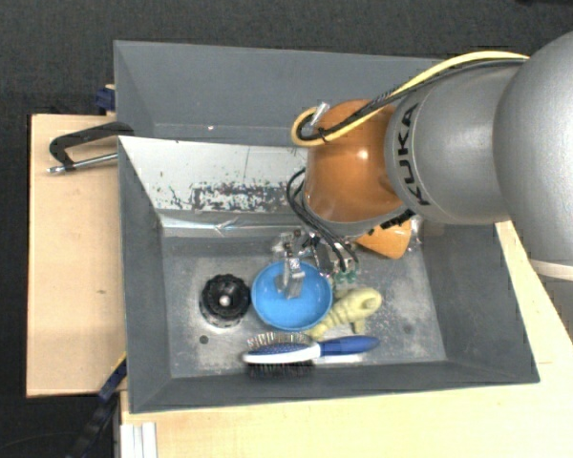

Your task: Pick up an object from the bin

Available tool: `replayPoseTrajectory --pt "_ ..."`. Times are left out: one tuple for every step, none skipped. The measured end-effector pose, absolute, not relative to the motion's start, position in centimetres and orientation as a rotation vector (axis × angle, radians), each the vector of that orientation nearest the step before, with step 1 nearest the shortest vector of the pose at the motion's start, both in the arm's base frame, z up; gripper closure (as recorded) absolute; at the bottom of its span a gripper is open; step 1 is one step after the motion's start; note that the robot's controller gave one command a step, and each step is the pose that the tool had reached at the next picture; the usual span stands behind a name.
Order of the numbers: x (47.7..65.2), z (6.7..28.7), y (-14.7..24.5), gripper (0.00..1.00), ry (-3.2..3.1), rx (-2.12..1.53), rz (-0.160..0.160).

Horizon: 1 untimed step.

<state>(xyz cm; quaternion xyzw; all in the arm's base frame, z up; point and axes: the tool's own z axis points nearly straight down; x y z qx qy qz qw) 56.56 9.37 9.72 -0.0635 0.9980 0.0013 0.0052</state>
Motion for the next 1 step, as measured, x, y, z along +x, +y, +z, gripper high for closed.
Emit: replayPoseTrajectory --pt "56.78 12.97 9.48 1.0 3.125 -0.198 0.004"
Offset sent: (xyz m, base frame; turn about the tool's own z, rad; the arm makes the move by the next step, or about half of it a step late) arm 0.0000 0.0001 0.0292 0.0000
